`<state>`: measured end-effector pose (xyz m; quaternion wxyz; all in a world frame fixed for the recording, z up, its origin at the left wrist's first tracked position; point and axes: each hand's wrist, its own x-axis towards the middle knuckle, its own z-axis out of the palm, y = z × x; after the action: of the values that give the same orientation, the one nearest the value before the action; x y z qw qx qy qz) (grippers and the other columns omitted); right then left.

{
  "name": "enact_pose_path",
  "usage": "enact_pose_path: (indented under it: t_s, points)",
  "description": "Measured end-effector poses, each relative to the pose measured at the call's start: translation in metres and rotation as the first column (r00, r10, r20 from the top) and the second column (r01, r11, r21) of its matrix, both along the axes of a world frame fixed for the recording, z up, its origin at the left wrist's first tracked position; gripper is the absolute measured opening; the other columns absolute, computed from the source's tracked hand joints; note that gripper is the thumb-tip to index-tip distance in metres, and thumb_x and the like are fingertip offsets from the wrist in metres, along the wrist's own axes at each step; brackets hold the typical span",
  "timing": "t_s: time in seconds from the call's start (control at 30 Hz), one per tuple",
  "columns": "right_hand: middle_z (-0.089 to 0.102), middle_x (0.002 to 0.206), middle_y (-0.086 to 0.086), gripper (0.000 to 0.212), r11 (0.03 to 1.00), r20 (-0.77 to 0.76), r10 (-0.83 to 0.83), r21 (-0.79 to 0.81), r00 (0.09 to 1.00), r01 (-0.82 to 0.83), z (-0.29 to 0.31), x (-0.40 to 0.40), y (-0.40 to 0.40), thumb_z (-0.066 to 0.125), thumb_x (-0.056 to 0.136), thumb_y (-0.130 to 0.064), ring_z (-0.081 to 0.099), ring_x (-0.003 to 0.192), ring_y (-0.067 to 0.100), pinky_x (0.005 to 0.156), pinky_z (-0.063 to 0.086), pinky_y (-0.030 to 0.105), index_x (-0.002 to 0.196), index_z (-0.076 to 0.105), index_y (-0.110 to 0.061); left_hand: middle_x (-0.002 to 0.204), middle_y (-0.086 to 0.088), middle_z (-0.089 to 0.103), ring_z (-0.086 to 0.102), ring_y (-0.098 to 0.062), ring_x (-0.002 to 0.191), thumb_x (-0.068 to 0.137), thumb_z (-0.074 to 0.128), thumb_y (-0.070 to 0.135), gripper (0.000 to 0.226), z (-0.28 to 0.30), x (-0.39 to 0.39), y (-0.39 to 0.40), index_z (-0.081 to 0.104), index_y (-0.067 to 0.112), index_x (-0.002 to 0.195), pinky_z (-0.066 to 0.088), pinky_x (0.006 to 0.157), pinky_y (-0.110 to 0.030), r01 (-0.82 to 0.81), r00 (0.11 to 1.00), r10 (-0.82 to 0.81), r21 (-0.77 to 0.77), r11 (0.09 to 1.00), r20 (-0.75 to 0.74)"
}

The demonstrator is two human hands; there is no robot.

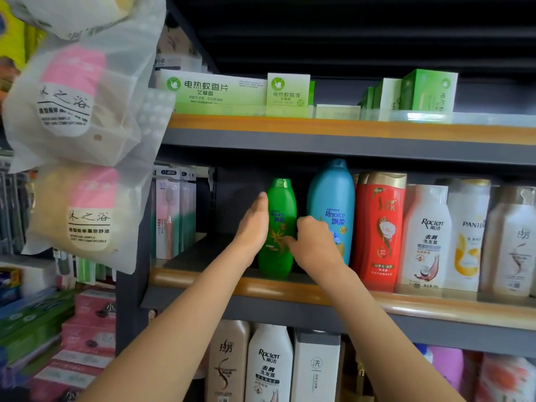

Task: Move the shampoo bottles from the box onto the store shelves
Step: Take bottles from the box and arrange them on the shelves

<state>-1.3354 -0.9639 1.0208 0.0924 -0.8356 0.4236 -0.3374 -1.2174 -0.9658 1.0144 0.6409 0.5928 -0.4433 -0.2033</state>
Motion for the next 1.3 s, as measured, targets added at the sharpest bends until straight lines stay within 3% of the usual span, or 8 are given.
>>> enact_pose_path:
  t_s: [0.07, 0.13, 0.27, 0.5, 0.67, 0.77, 0.9, 1.3]
  points:
    - [0.062, 0.103, 0.019, 0.018, 0.996, 0.031, -0.015, -0.090, 0.999, 0.018, 0.000, 0.000, 0.001, 0.058, 0.090, -0.013, 0.058, 0.095, 0.035, 0.072, 0.041, 0.034, 0.103, 0.052, -0.001, 0.154, -0.002, 0.026, 0.026, -0.021, 0.140, 0.100, 0.022, 0.046, 0.055, 0.003, -0.010, 0.011, 0.020, 0.023, 0.149, 0.021, 0.115, -0.036, -0.100, 0.956, 0.110, -0.053, 0.994, 0.270]
    - [0.062, 0.101, 0.019, 0.024, 0.985, 0.066, -0.015, -0.170, 0.998, 0.026, 0.002, 0.002, 0.001, 0.053, 0.091, -0.008, 0.060, 0.095, 0.037, 0.073, 0.043, 0.038, 0.114, 0.046, -0.003, 0.155, -0.004, 0.022, 0.028, -0.024, 0.139, 0.101, 0.030, 0.033, 0.055, 0.003, -0.019, 0.019, 0.010, 0.020, 0.150, 0.025, 0.109, -0.034, -0.163, 0.858, 0.204, -0.127, 0.978, 0.471]
    - [0.061, 0.106, 0.018, 0.051, 0.956, 0.083, 0.065, -0.290, 0.994, -0.038, 0.007, 0.004, -0.004, 0.045, 0.091, -0.002, 0.058, 0.098, 0.037, 0.071, 0.037, 0.035, 0.139, 0.030, -0.009, 0.151, -0.006, 0.027, 0.038, -0.030, 0.131, 0.096, 0.044, 0.018, 0.065, -0.004, -0.023, 0.026, 0.008, 0.017, 0.150, 0.034, 0.101, -0.037, -0.191, 0.738, 0.266, -0.186, 0.964, 0.620]
    - [0.058, 0.103, 0.017, 0.077, 0.934, -0.002, 0.105, -0.342, 0.994, -0.100, 0.009, 0.001, -0.016, 0.047, 0.085, 0.008, 0.058, 0.094, 0.035, 0.074, 0.042, 0.039, 0.149, 0.010, -0.015, 0.135, -0.007, 0.051, 0.050, -0.027, 0.121, 0.086, 0.063, 0.022, 0.081, -0.008, -0.010, 0.030, 0.012, 0.028, 0.149, 0.043, 0.099, -0.046, -0.167, 0.810, 0.140, -0.006, 0.986, 0.570]
    - [0.053, 0.117, 0.015, 0.078, 0.915, 0.005, 0.117, -0.388, 0.993, -0.106, 0.021, -0.003, -0.014, 0.064, 0.085, -0.012, 0.057, 0.100, 0.034, 0.075, 0.043, 0.037, 0.147, 0.017, -0.015, 0.137, -0.005, 0.050, 0.051, -0.024, 0.121, 0.090, 0.059, 0.020, 0.082, -0.008, 0.001, 0.030, 0.004, 0.034, 0.150, 0.045, 0.100, -0.042, -0.034, 0.880, -0.022, 0.109, 0.994, 0.474]
    - [0.045, 0.130, 0.013, 0.079, 0.907, -0.095, 0.119, -0.395, 0.988, -0.147, 0.033, -0.002, -0.015, 0.065, 0.085, -0.020, 0.056, 0.106, 0.034, 0.084, 0.045, 0.039, 0.148, 0.017, -0.019, 0.143, -0.002, 0.042, 0.052, -0.023, 0.120, 0.090, 0.059, 0.014, 0.083, -0.006, 0.006, 0.032, 0.004, 0.039, 0.148, 0.048, 0.098, -0.044, 0.063, 0.917, -0.112, 0.138, 0.988, 0.383]
    - [0.047, 0.128, 0.015, 0.074, 0.914, -0.228, 0.094, -0.367, 0.969, -0.175, 0.041, 0.002, -0.016, 0.062, 0.088, -0.021, 0.054, 0.111, 0.033, 0.090, 0.043, 0.039, 0.148, 0.017, -0.017, 0.143, -0.003, 0.042, 0.051, -0.023, 0.122, 0.089, 0.060, 0.012, 0.085, -0.008, 0.005, 0.032, 0.004, 0.035, 0.149, 0.047, 0.099, -0.044, 0.040, 0.907, -0.105, 0.164, 0.986, 0.408]
    - [0.054, 0.110, 0.020, 0.068, 0.954, -0.120, 0.112, -0.266, 0.986, -0.141, 0.031, 0.012, -0.015, 0.057, 0.092, -0.019, 0.057, 0.100, 0.039, 0.079, 0.044, 0.040, 0.146, 0.016, -0.018, 0.140, -0.006, 0.046, 0.045, -0.023, 0.127, 0.091, 0.057, 0.011, 0.079, -0.008, 0.005, 0.030, 0.009, 0.028, 0.150, 0.040, 0.106, -0.042, -0.013, 0.911, -0.062, 0.180, 0.984, 0.407]
